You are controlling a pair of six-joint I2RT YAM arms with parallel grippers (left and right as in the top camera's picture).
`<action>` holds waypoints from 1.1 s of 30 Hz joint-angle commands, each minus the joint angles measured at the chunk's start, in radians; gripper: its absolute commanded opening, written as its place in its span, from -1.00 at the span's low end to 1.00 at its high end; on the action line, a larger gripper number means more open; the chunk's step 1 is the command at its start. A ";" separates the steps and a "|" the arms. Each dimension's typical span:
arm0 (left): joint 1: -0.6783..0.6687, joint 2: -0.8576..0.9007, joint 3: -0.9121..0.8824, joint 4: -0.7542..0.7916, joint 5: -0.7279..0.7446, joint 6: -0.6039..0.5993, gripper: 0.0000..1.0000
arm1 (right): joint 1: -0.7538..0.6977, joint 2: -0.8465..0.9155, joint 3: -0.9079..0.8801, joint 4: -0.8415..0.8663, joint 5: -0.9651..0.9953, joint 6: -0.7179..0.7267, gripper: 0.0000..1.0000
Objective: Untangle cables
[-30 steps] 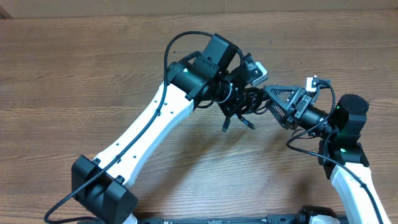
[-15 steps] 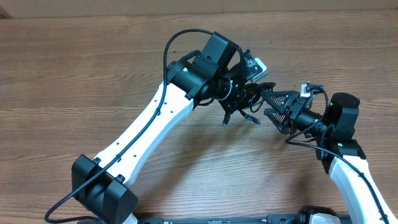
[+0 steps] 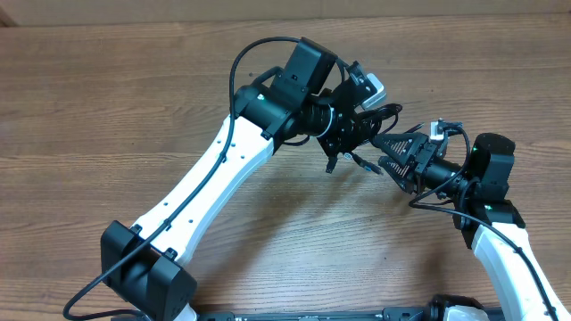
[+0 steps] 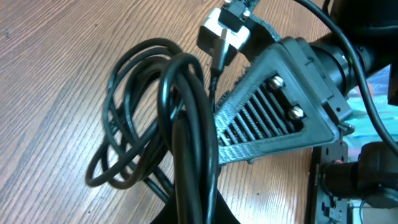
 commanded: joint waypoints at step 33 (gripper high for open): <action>0.094 -0.005 0.014 -0.227 0.036 0.097 -0.92 | 0.005 0.004 0.014 0.251 -0.126 -0.177 0.79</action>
